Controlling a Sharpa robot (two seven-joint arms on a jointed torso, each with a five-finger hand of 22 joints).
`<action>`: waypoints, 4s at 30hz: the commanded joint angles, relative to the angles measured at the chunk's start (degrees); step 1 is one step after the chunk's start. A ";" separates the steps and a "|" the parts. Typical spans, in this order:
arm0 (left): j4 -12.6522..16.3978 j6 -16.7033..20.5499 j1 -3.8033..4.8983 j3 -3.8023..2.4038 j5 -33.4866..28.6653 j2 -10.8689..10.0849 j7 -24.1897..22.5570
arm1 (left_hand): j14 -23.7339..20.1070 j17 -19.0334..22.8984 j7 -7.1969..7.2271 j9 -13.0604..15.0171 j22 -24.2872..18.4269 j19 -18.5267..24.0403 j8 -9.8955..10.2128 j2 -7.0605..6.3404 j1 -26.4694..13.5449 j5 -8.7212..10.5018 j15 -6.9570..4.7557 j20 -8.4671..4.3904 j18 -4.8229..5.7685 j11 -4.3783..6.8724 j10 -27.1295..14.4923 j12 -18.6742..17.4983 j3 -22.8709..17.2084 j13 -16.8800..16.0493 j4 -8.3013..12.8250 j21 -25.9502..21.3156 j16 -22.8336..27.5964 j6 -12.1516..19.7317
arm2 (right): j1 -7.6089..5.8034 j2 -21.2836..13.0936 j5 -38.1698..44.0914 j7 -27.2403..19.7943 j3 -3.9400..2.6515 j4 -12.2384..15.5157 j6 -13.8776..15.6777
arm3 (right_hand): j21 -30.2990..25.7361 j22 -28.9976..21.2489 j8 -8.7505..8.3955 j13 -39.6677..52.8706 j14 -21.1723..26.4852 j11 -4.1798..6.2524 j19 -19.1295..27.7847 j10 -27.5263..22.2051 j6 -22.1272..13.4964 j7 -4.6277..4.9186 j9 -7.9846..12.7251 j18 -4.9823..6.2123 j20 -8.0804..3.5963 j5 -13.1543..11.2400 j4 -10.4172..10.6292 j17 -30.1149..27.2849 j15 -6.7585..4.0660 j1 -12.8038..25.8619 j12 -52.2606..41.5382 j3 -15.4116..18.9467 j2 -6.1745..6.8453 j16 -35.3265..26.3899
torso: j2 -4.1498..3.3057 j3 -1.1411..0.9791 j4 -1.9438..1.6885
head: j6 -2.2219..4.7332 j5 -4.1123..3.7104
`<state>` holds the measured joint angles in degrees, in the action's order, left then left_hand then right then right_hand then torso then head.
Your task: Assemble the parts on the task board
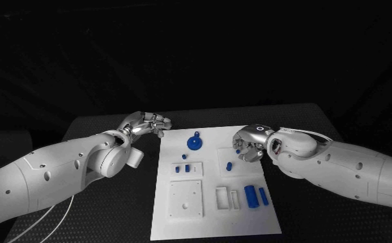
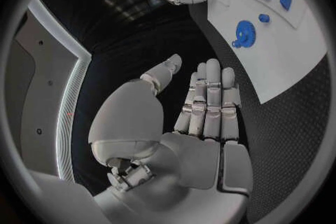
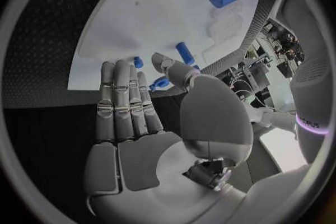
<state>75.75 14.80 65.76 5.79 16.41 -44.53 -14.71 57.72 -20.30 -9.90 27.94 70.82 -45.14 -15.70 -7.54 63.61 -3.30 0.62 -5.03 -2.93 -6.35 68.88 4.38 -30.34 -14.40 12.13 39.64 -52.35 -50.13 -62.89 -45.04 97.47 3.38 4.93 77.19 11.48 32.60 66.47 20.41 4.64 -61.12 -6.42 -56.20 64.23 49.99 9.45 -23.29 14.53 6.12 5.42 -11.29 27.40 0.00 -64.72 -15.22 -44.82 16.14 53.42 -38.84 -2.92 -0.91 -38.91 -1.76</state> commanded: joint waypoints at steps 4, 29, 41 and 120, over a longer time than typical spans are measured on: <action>0.75 -1.29 0.17 -0.03 -2.66 -0.02 -1.69 | 0.12 0.06 0.19 0.06 -0.06 0.12 -0.21 -0.15 -0.55 -0.17 0.10 0.13 0.73 -0.06 -0.21 -0.05 0.14 0.04 0.18 -0.28 0.49 0.33 | 0.57 0.97 4.40 1.97 0.19 -0.67 1.28 | -0.09 0.28 -0.12 0.33 -0.56 0.20 -0.44 1.22 0.60 0.16 0.08 0.47 0.17 -1.48 0.65 0.69 0.14 -0.69 0.90 -1.83 0.25 -0.45 | -0.09 -0.02 0.03 | -0.29 0.55; 0.79 -1.33 0.25 -0.02 -2.66 -0.44 -1.32 | 0.38 0.01 0.16 0.03 -0.07 -0.07 -0.24 -0.05 -0.80 -0.17 0.12 0.14 0.73 -0.11 -0.37 -0.09 0.26 0.07 0.22 -0.49 0.93 0.45 | 1.40 1.78 12.63 4.62 1.69 -1.09 0.73 | 1.30 1.76 2.62 3.47 -2.87 2.44 -2.72 8.12 7.92 -2.87 -1.36 0.47 -0.98 -2.47 -0.45 4.14 -1.68 -2.05 1.17 -6.37 -3.60 -0.15 | -0.04 -0.04 0.10 | -0.99 0.54; 0.80 -1.37 0.25 -0.02 -2.66 -0.48 -1.28 | 0.45 -0.02 0.16 0.02 -0.06 -0.11 -0.26 -0.07 -0.79 -0.16 0.12 0.13 0.72 -0.11 -0.38 -0.08 0.28 0.08 0.29 -0.55 1.03 0.45 | 2.70 2.64 17.39 6.29 2.03 -1.46 3.00 | 2.81 2.68 3.11 5.30 -4.74 3.50 -4.85 10.51 10.53 -3.87 -1.70 0.47 -2.09 -2.46 -1.34 6.06 -2.82 -2.43 1.02 -7.44 -3.19 0.69 | -0.05 -0.01 0.04 | -1.14 0.28; -2.75 1.00 0.37 -0.02 -2.76 2.24 -1.12 | 0.69 -0.21 0.15 -0.02 -0.02 -0.23 -0.39 0.08 -0.90 -0.35 0.18 0.19 0.74 -0.17 -0.56 -0.07 0.29 0.11 0.46 -0.96 1.71 0.51 | 5.86 6.83 11.60 2.22 -1.31 11.13 9.52 | 3.85 3.38 2.72 7.48 -5.99 4.12 -6.45 12.25 12.34 -4.45 -1.85 0.47 -2.97 -0.51 -1.56 8.61 -3.53 -1.27 2.04 -9.24 -2.41 0.45 | 0.11 0.39 -0.05 | -2.84 7.48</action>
<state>73.15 14.99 65.98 5.82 14.08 -42.60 -15.24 57.93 -20.43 -9.70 27.93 70.83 -45.16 -15.70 -7.54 63.17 -3.30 0.83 -4.99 -1.59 -6.39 68.56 4.38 -30.19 -14.36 12.28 39.04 -51.03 -49.94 -57.32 -38.56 106.78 6.69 3.58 88.61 20.78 36.15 69.75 23.21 12.11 -67.12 -2.14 -62.44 76.07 61.90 4.87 -25.09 14.12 3.15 4.67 -12.65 35.93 -3.13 -66.07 -13.41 -53.84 14.20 54.12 -38.77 -2.63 -0.90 -41.39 4.68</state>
